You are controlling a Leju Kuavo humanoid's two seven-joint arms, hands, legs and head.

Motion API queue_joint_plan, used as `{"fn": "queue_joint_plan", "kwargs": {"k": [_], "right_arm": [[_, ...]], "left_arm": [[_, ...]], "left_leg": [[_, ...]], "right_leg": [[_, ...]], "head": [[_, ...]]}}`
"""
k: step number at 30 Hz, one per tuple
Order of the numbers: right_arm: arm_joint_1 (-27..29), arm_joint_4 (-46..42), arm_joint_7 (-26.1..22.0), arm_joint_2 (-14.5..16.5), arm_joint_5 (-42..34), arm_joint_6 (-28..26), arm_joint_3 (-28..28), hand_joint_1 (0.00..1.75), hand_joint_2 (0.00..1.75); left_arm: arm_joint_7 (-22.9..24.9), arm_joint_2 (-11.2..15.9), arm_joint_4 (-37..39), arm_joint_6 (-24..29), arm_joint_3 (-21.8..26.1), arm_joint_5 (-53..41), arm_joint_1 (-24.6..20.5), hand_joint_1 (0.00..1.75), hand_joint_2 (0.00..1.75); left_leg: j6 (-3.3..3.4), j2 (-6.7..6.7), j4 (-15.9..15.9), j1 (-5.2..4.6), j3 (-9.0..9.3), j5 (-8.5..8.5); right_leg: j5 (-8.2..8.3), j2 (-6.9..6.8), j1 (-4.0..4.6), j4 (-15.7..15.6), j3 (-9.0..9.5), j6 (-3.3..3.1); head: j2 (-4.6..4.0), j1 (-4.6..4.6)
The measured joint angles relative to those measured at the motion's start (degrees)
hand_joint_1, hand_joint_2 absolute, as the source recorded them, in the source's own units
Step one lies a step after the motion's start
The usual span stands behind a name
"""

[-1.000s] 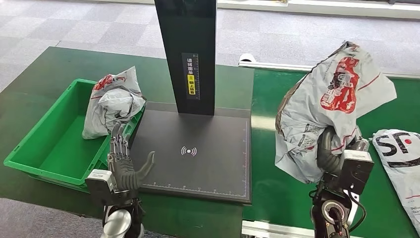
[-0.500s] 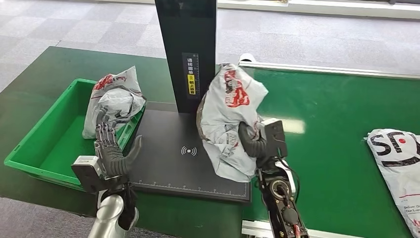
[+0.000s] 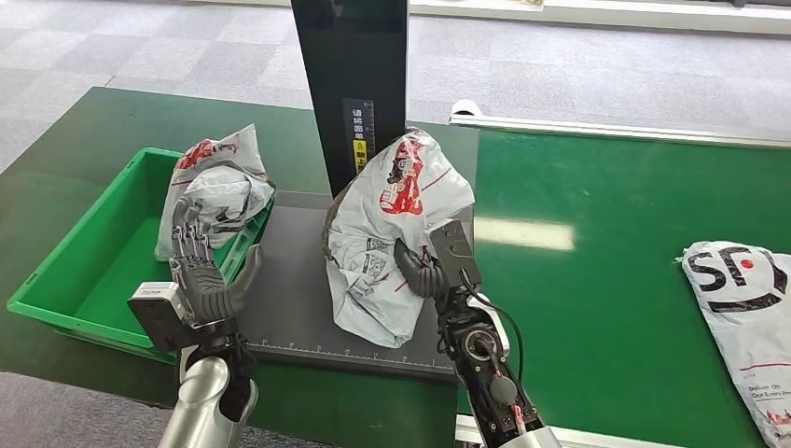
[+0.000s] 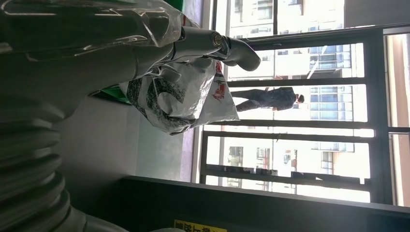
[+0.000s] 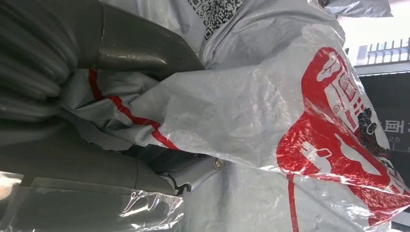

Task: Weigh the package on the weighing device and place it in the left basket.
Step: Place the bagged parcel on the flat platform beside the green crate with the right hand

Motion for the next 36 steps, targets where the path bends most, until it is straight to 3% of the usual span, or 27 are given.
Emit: {"fn": "queue_joint_plan", "kwargs": {"k": [7, 11, 15, 20, 27, 36], "right_arm": [[-0.43, 1.23, 0.45, 0.05, 0.13, 0.4, 0.37, 1.75, 1.75], [-1.08, 2.64, 1.64, 0.01, 0.6, 0.82, 1.1, 0.0, 1.75], [-2.01, 4.09, 3.16, -0.1, 2.12, 0.24, 1.79, 0.0, 1.75], [-3.29, 4.95, 3.67, -0.96, 4.97, 6.66, 4.6, 0.0, 1.75], [-3.49, 4.77, 3.68, -1.85, 5.66, 7.68, 7.28, 0.0, 1.75], [-1.38, -3.4, 4.93, -3.85, 6.77, 8.89, 9.92, 0.0, 1.75]], "left_arm": [[0.09, 0.06, 0.09, 0.04, 0.31, 0.0, -0.01, 0.0, 1.75], [0.15, 0.16, 0.15, 0.09, 0.76, 0.0, -0.01, 0.0, 1.75], [0.15, 0.35, 0.19, 0.61, 0.96, -0.01, 0.0, 0.0, 1.75], [0.51, 0.47, 0.09, 0.55, 1.06, -1.04, 0.01, 0.0, 1.75], [0.85, 0.46, -0.01, 0.3, 1.07, -1.62, 0.01, 0.0, 1.75], [0.98, 0.46, -0.62, -0.02, 1.07, -2.4, 0.36, 0.0, 1.75]], "left_leg": [[0.0, 0.01, 0.0, 0.0, 0.0, 0.0], [0.0, 0.01, 0.0, 0.0, 0.0, 0.0], [0.0, 0.0, 0.0, 0.0, 0.0, 0.0], [0.0, 0.02, 0.0, 0.0, 0.01, 0.0], [0.0, 0.03, 0.0, 0.0, 0.0, 0.0], [0.0, 0.02, 0.01, 0.0, 0.0, 0.0]], "right_leg": [[0.0, 0.0, 0.0, 0.0, 0.0, 0.0], [0.0, 0.0, 0.0, 0.0, 0.0, 0.0], [0.0, 0.0, 0.0, 0.0, 0.0, 0.0], [0.0, 0.0, 0.0, 0.0, -0.01, 0.0], [0.0, 0.01, 0.0, 0.0, -0.01, 0.0], [0.0, 0.01, 0.0, 0.0, -0.02, 0.0]], "head": [[0.0, 0.0], [0.0, 0.01], [0.0, 0.01], [0.0, 0.0], [0.0, 0.01], [0.0, -0.01]]}}
